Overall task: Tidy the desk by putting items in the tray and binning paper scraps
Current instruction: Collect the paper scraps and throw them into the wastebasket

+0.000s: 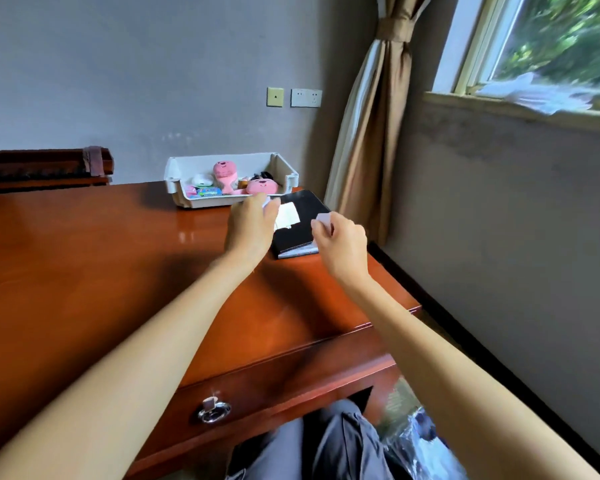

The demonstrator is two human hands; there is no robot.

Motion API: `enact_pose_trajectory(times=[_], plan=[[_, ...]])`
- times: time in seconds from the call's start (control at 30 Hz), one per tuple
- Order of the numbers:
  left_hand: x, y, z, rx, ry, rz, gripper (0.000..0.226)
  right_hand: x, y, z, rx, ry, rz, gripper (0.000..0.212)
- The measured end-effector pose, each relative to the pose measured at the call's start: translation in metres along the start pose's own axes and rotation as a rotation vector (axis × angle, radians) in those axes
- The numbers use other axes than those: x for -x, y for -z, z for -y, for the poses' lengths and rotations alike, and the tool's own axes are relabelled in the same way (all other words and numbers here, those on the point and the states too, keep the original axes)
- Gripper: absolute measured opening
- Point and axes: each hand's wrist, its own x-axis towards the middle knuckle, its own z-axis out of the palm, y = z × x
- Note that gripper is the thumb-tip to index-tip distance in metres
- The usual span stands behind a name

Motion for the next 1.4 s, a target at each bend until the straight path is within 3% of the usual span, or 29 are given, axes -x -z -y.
enact_pose_trajectory(times=[0.33, 0.63, 0.7, 0.87, 1.03, 1.13, 1.4], plan=[[0.071, -0.139, -0.145, 0.239, -0.143, 0.252, 0.035, 0.021, 0.135, -0.14, 0.147, -0.263, -0.227, 0.035], [0.173, -0.278, -0.177, 0.253, -0.085, 0.682, 0.042, 0.1, 0.189, -0.29, 0.242, -0.618, -0.159, 0.036], [0.189, -0.307, -0.17, 0.217, -0.033, 0.76, 0.035, 0.116, 0.186, -0.317, 0.252, -0.696, -0.123, 0.03], [0.223, -0.38, -0.135, 0.019, 0.041, 0.929, 0.035, 0.151, 0.161, -0.38, 0.287, -0.834, 0.05, 0.039], [0.245, -0.44, -0.094, -0.15, 0.119, 1.07, 0.035, 0.175, 0.133, -0.429, 0.295, -1.063, 0.239, 0.023], [0.259, -0.469, -0.068, -0.242, 0.188, 1.139, 0.034, 0.187, 0.117, -0.459, 0.321, -1.204, 0.37, 0.028], [0.285, -0.538, -0.01, -0.324, 0.434, 1.238, 0.032, 0.199, 0.067, -0.521, 0.252, -1.279, 0.596, 0.021]])
